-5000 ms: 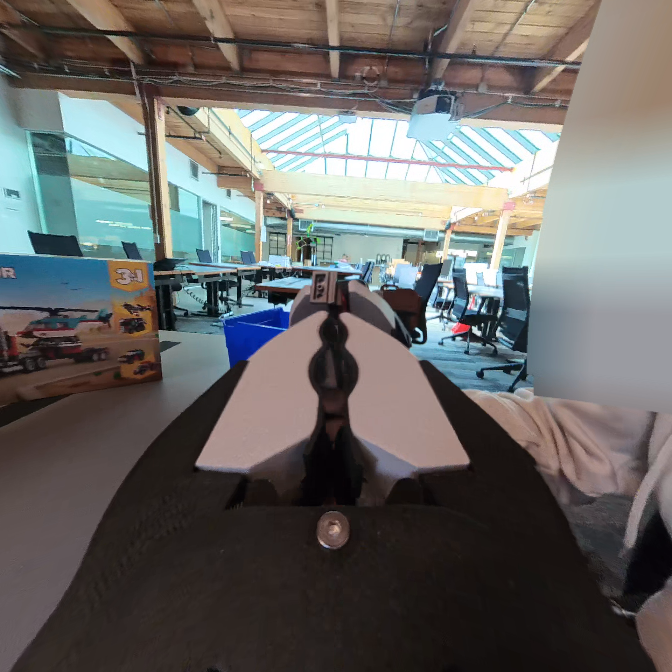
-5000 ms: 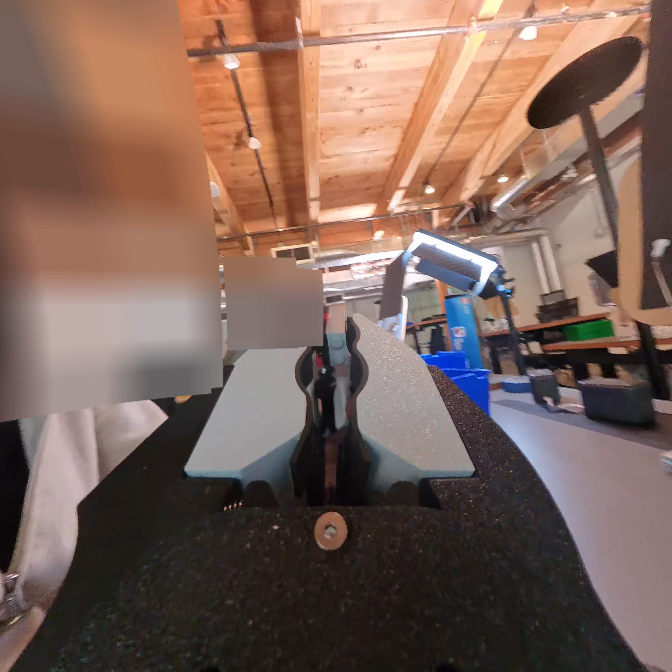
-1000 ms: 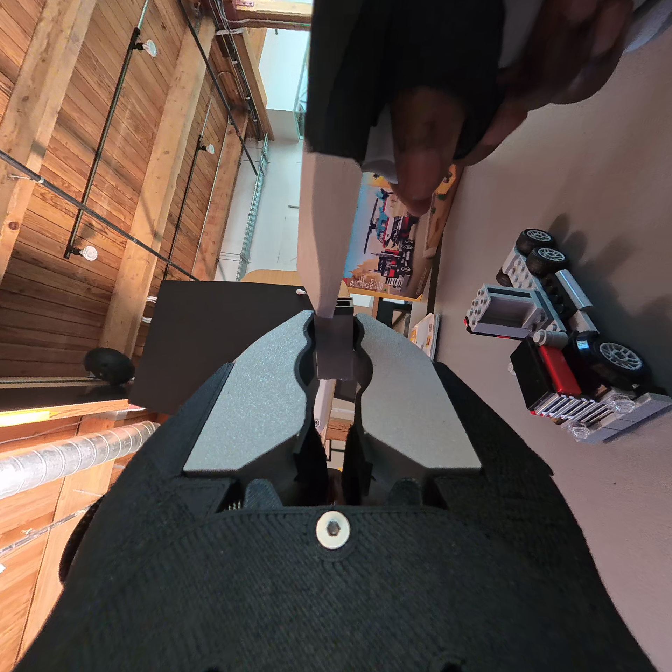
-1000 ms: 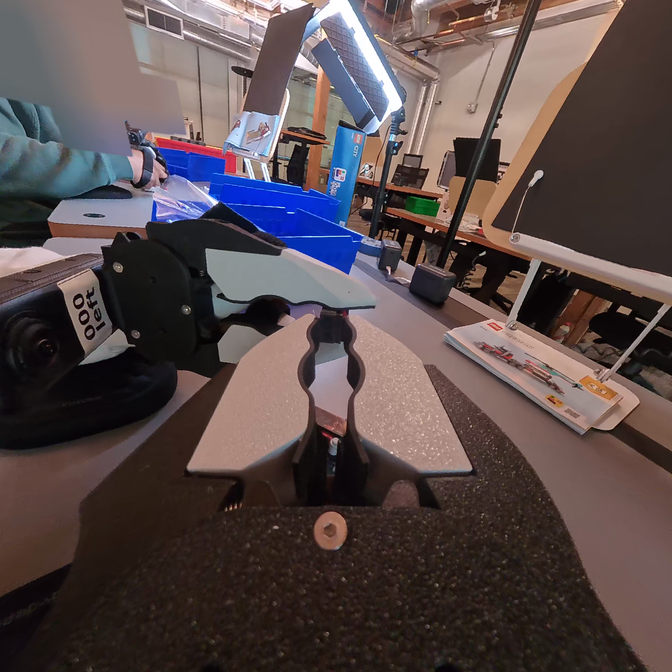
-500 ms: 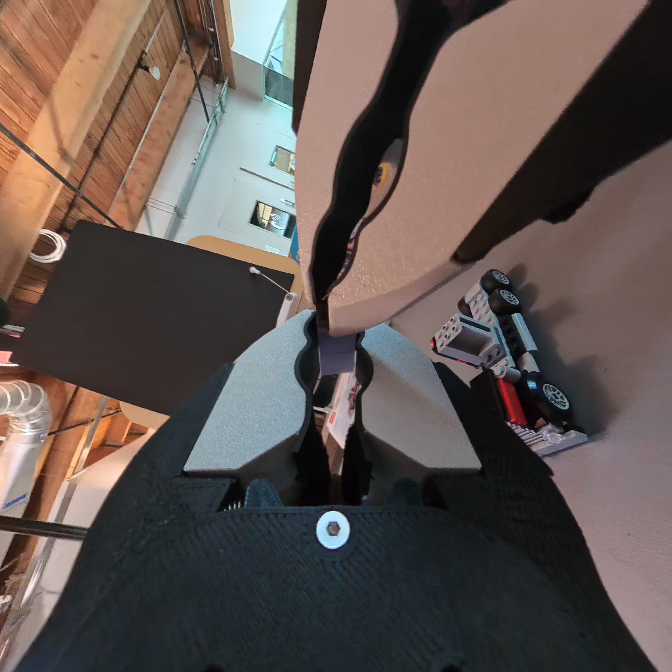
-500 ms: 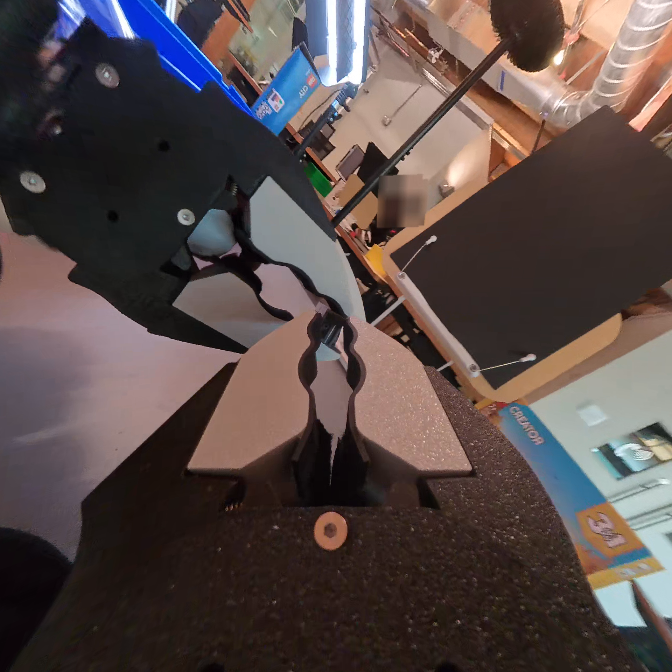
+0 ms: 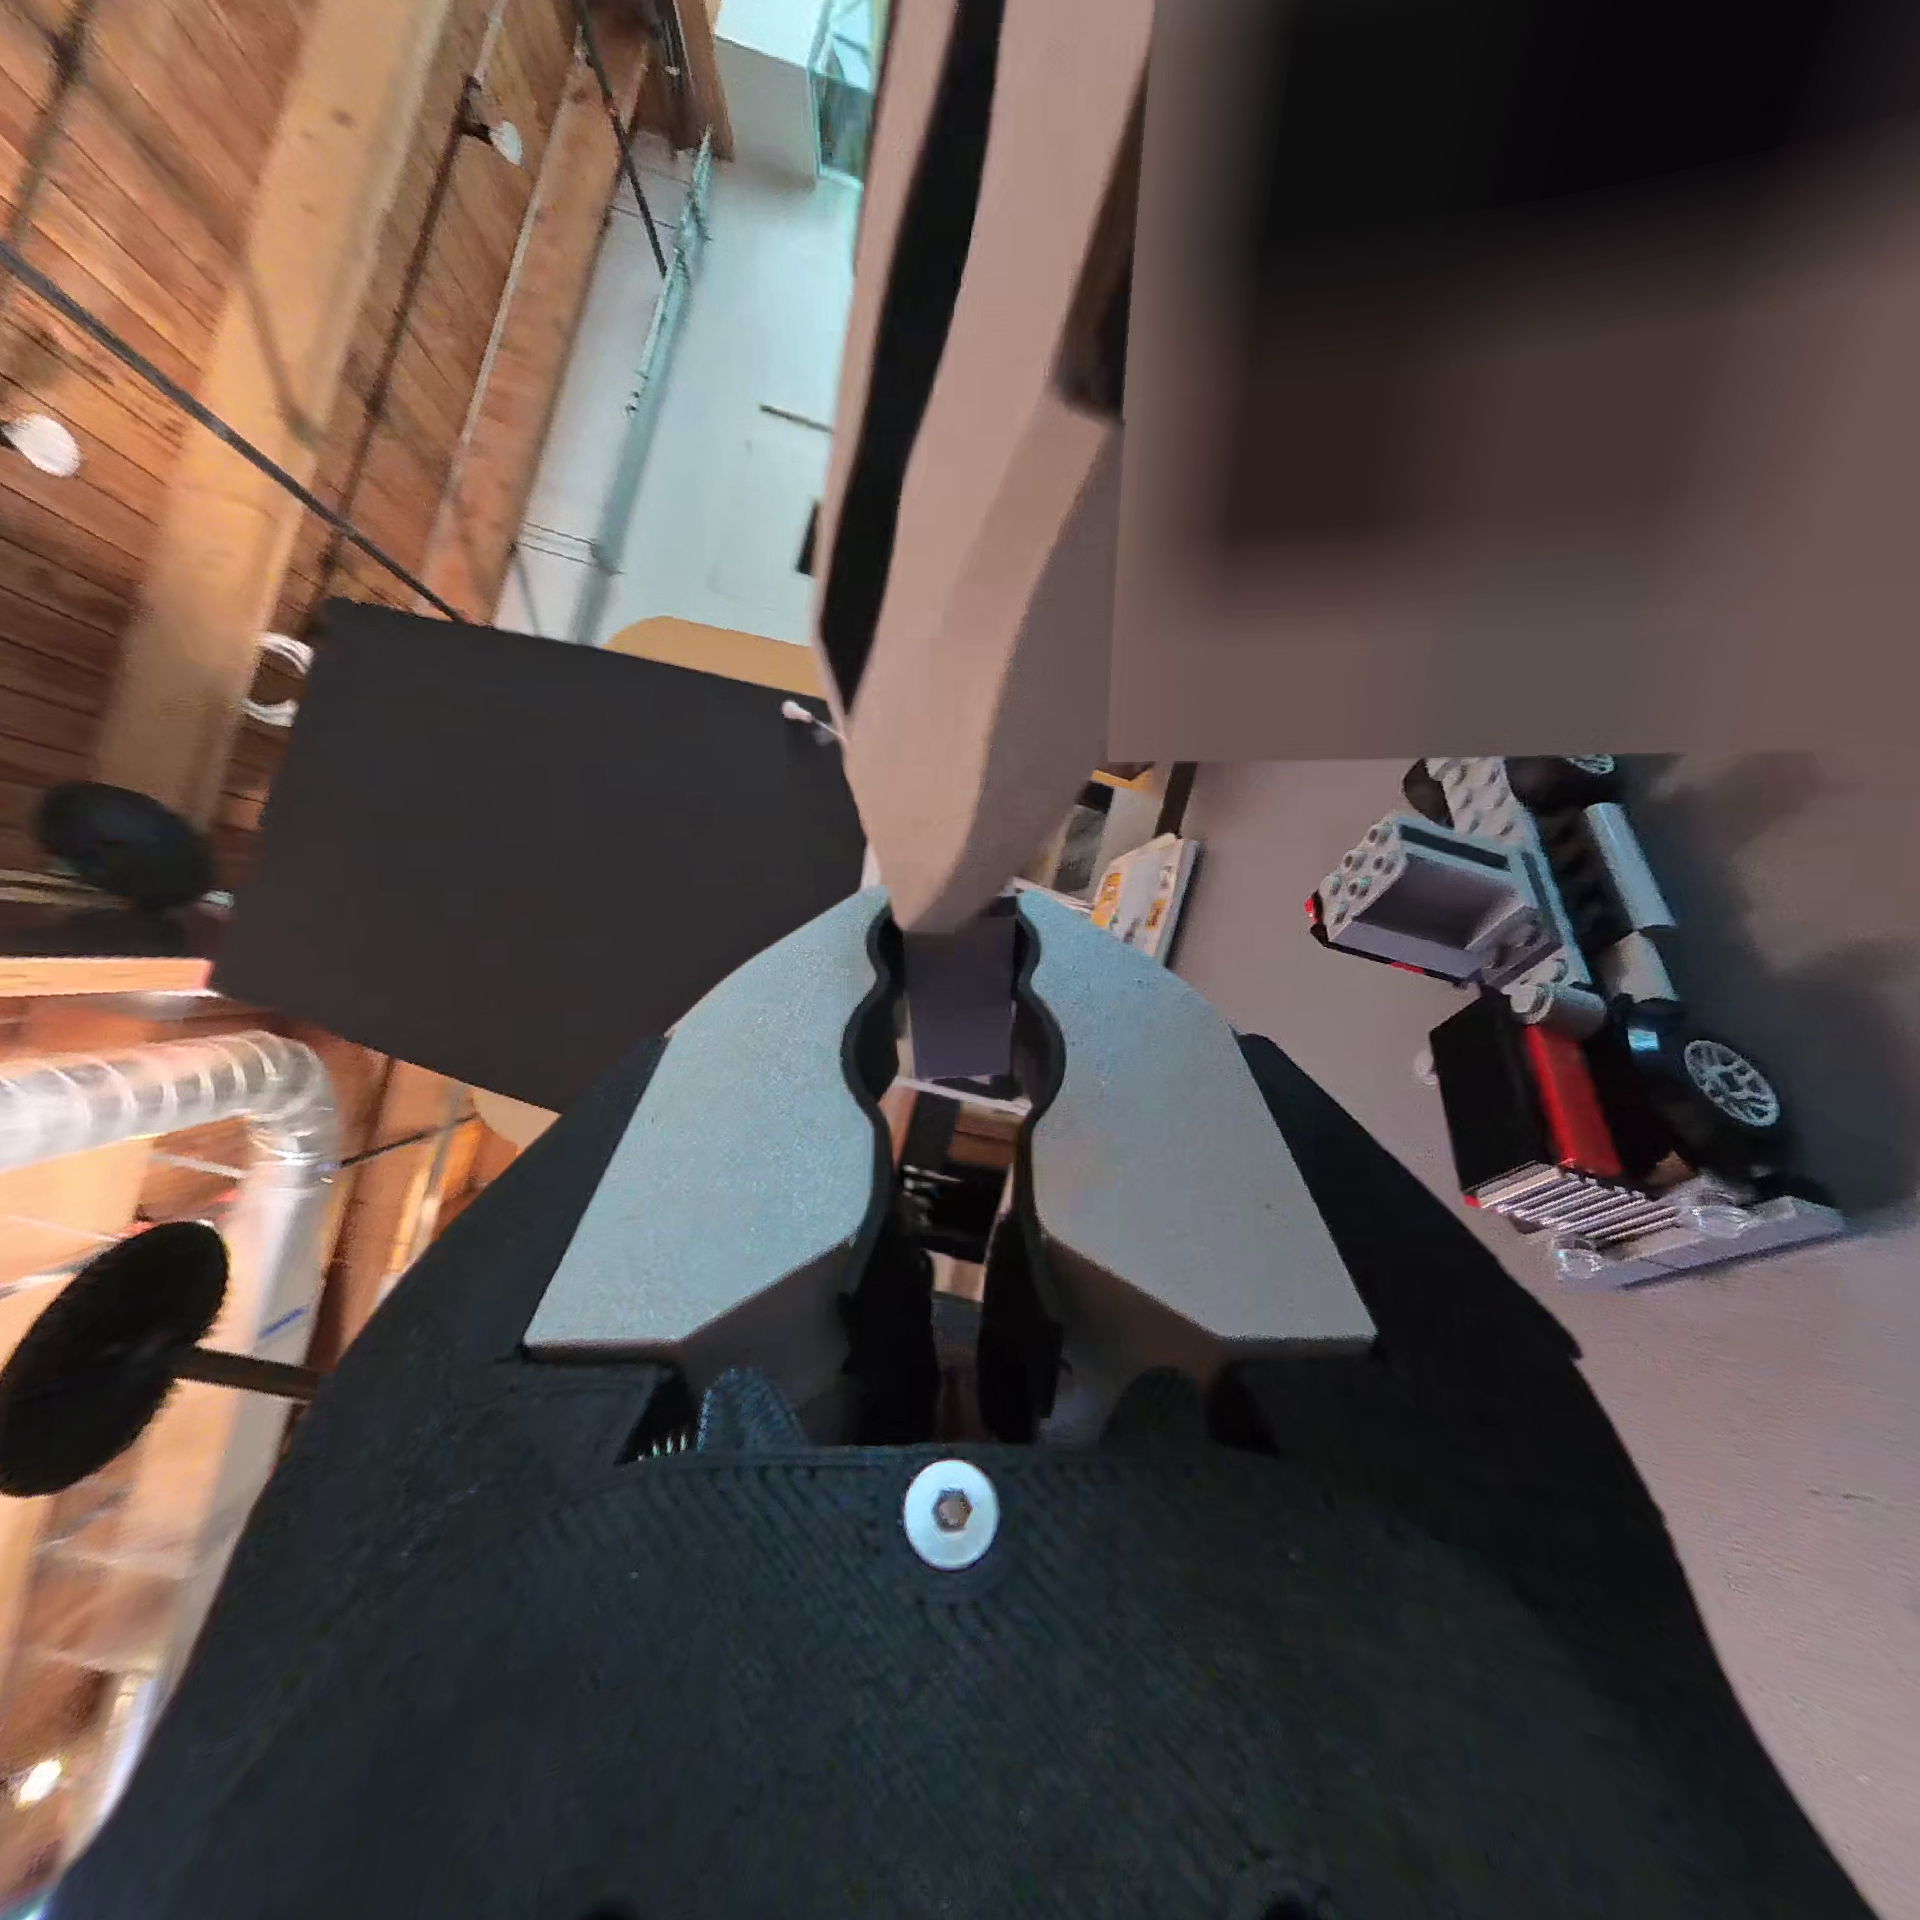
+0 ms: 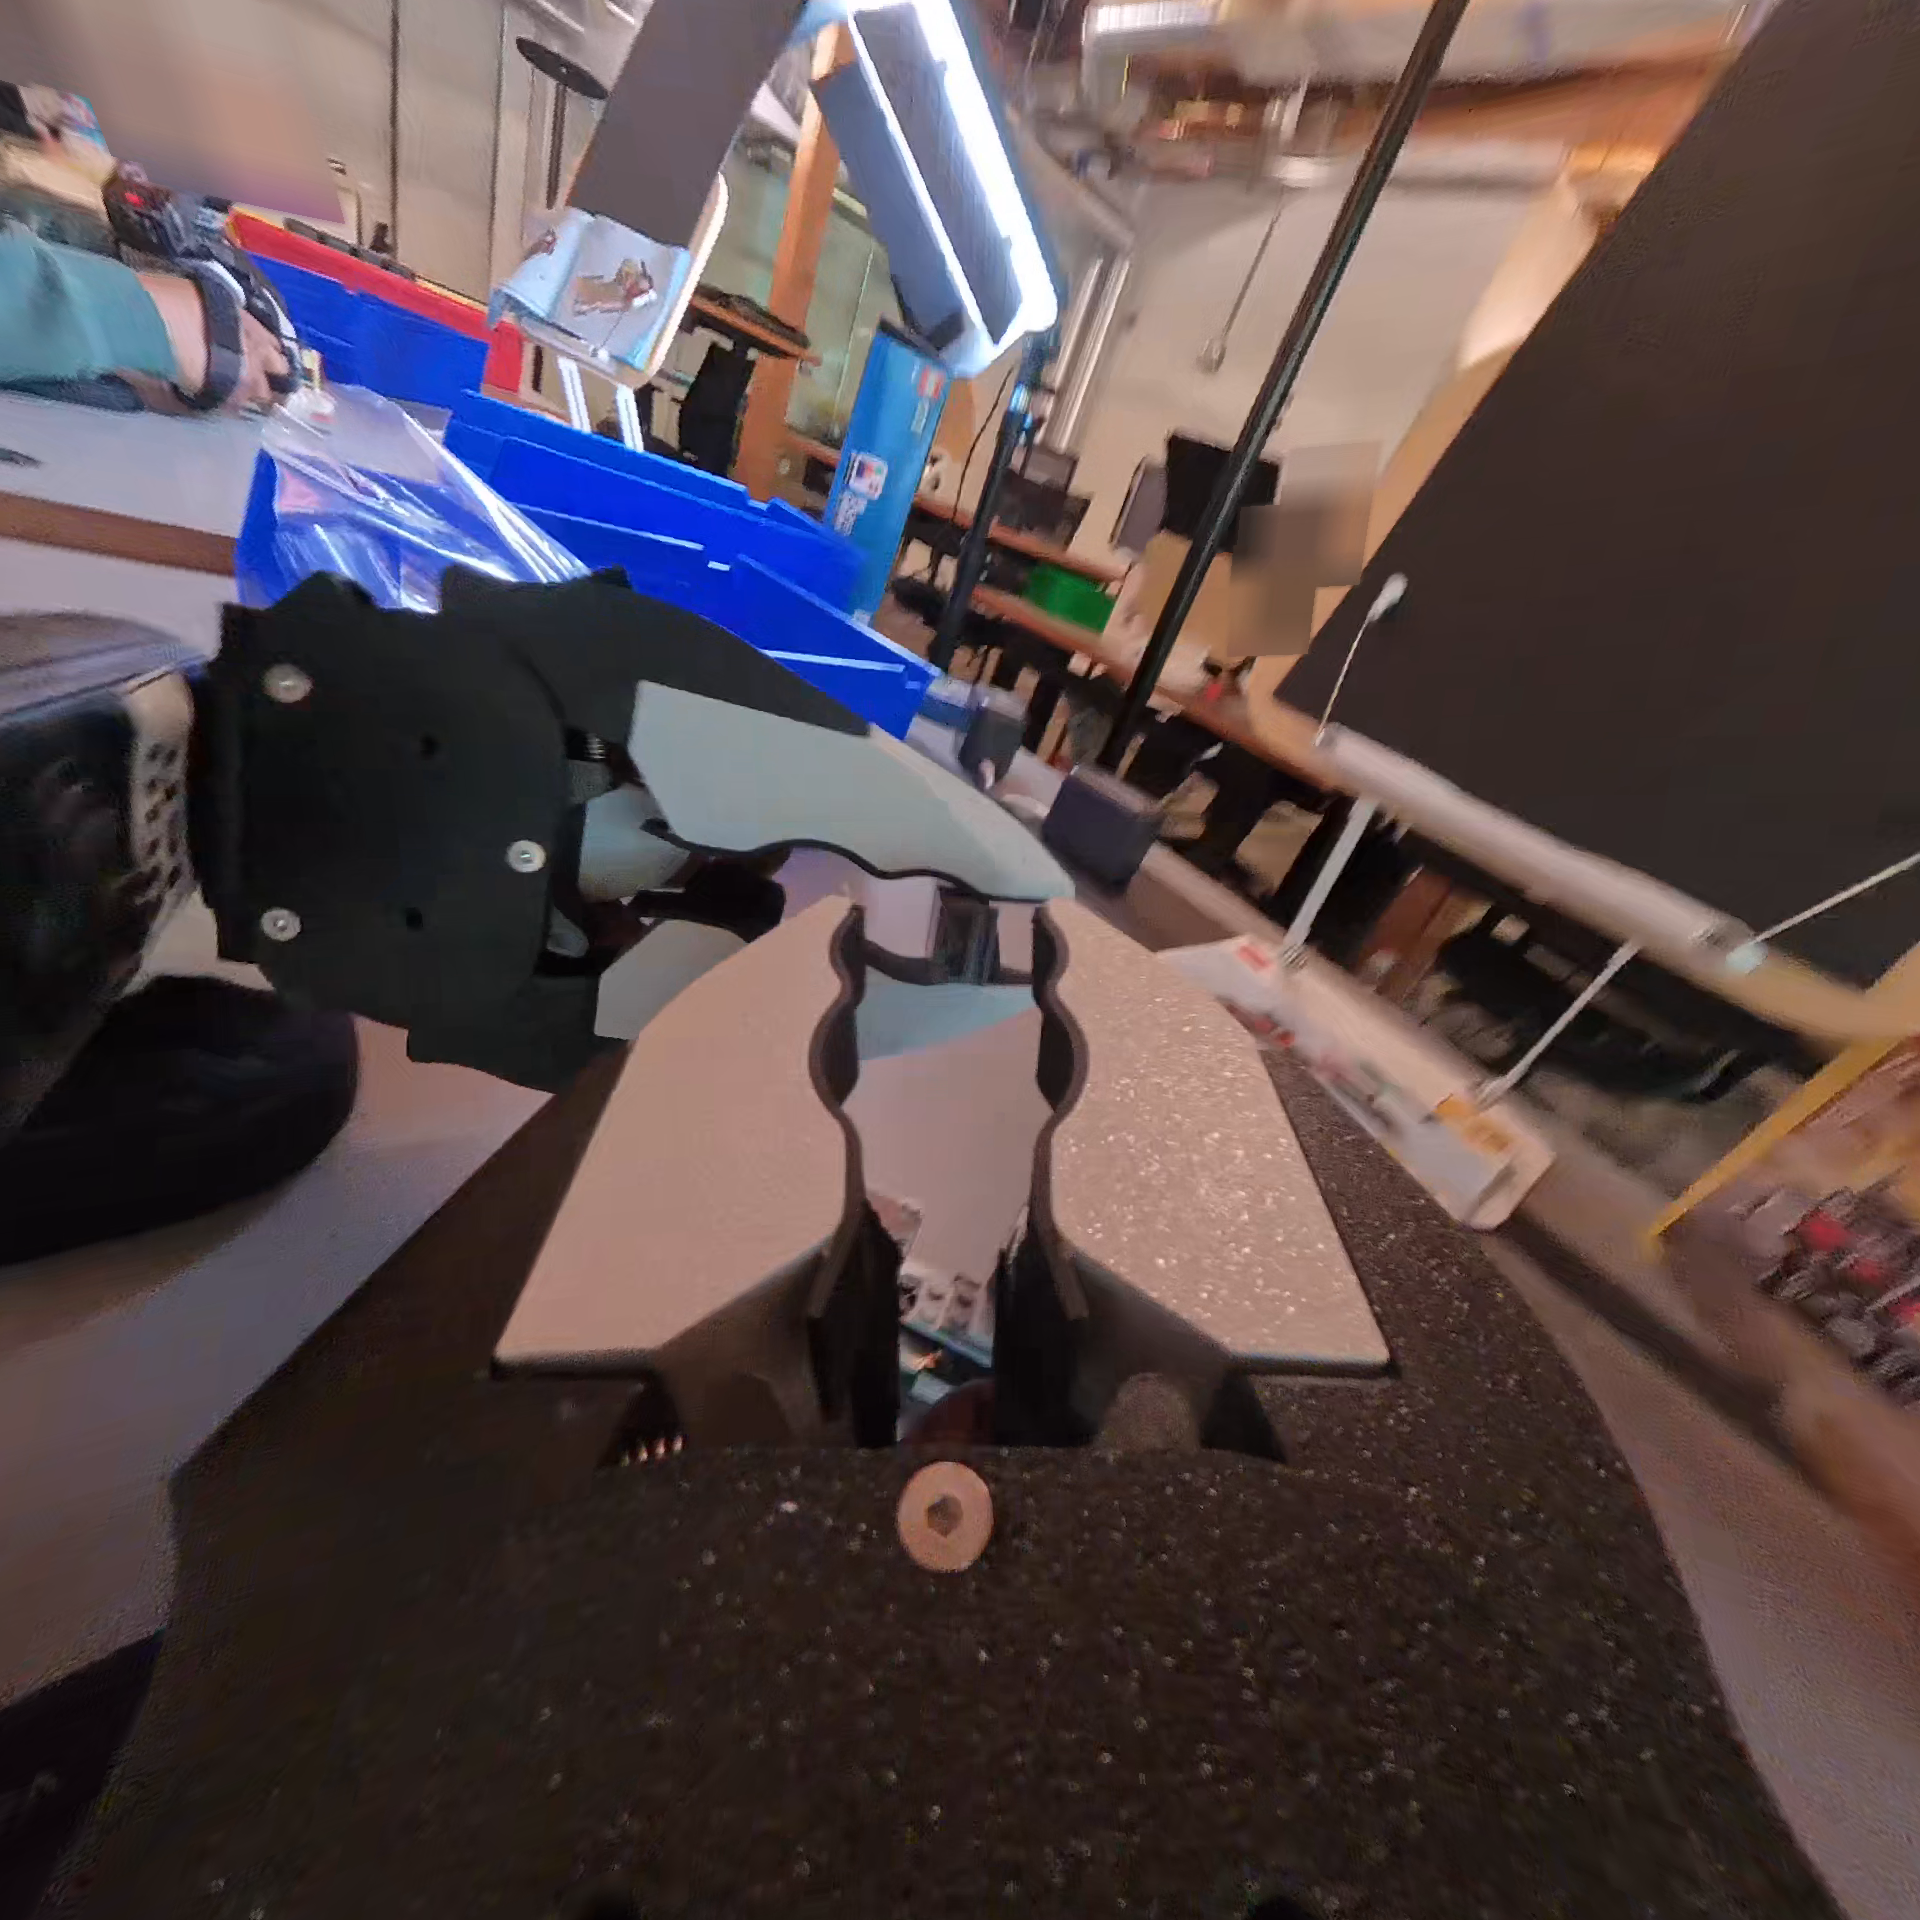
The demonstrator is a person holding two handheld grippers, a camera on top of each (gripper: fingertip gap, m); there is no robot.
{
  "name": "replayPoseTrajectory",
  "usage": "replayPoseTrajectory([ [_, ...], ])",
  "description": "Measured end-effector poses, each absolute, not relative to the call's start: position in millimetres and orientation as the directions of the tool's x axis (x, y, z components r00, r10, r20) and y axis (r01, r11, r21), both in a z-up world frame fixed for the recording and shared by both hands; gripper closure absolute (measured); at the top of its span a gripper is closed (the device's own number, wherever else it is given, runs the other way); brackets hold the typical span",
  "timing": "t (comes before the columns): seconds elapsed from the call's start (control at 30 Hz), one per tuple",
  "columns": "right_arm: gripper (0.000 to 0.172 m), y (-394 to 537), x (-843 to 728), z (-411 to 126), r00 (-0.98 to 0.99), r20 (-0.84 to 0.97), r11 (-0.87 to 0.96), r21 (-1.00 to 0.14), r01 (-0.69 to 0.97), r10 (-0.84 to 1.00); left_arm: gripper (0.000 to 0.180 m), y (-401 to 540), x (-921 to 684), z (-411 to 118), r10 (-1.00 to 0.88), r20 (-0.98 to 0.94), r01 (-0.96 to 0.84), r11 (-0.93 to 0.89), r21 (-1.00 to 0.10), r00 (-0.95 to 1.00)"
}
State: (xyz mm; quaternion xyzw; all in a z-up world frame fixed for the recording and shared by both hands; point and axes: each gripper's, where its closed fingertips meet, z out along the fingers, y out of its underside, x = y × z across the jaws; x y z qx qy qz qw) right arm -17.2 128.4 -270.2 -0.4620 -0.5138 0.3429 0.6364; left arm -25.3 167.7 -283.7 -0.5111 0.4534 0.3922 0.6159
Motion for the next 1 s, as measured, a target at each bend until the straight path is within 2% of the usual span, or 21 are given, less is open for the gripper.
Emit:
replayPoseTrajectory([
  [0.03, 0.139, 131.5, -18.8, -274.7, 0.232, 0.299, 0.296, -0.954, 0.05, 0.926, 0.163, 166.9, -23.6, -283.6, 0.036, -0.966, -0.953, 0.178, -0.247, 0.257],
  [0.17, 0.159, 133.1, -18.9, -277.3, 0.255, 0.344, 0.336, -0.939, 0.074, 0.904, 0.163, 163.2, -17.4, -281.5, 0.073, -0.975, -0.961, 0.2, -0.192, 0.21],
  [0.27, 0.159, 133.3, -19.2, -278.8, 0.275, 0.415, 0.397, -0.91, 0.119, 0.868, 0.163, 163.1, -16.6, -283.0, 0.07, -0.979, -0.964, 0.201, -0.175, 0.192],
  [0.4, 0.159, 133.0, -19.9, -282.7, 0.249, 0.399, 0.378, -0.917, 0.128, 0.883, 0.163, 161.4, -13.9, -286.2, 0.08, -0.988, -0.966, 0.233, -0.111, 0.133],
  [0.5, 0.159, 134.3, -17.0, -281.2, 0.289, 0.523, 0.484, -0.852, 0.198, 0.802, 0.163, 162.2, -11.4, -287.6, 0.017, -0.979, -0.955, 0.222, -0.195, 0.204],
  [0.57, 0.158, 134.2, -17.6, -280.4, 0.319, 0.669, 0.599, -0.743, 0.299, 0.671, 0.163, 162.7, -11.2, -290.1, -0.055, -0.959, -0.935, 0.211, -0.284, 0.279],
  [0.67, 0.159, 132.6, -12.2, -267.0, 0.373, 0.814, 0.718, -0.573, 0.394, 0.445, 0.162, 166.9, -18.7, -302.9, -0.156, -0.928, -0.922, 0.145, -0.36, 0.338],
  [0.7, 0.16, 130.8, -12.5, -267.1, 0.367, 0.825, 0.729, -0.557, 0.397, 0.43, 0.162, 167.8, -19.7, -303.3, -0.167, -0.911, -0.903, 0.152, -0.402, 0.377],
  [0.8, 0.16, 126.4, -16.1, -269.5, 0.347, 0.735, 0.681, -0.674, 0.285, 0.583, 0.163, 164.8, -20.6, -289.7, -0.118, -0.906, -0.885, 0.196, -0.422, 0.406],
  [0.9, 0.16, 127.3, -13.2, -266.9, 0.31, 0.541, 0.534, -0.837, 0.115, 0.781, 0.162, 164.1, -17.9, -289.6, -0.141, -0.887, -0.86, 0.216, -0.462, 0.441],
  [1.0, 0.161, 129.3, -2.8, -254.3, 0.269, 0.359, 0.387, -0.92, -0.057, 0.894, 0.162, 167.5, -19.1, -297.1, -0.171, -0.874, -0.844, 0.232, -0.484, 0.454],
])
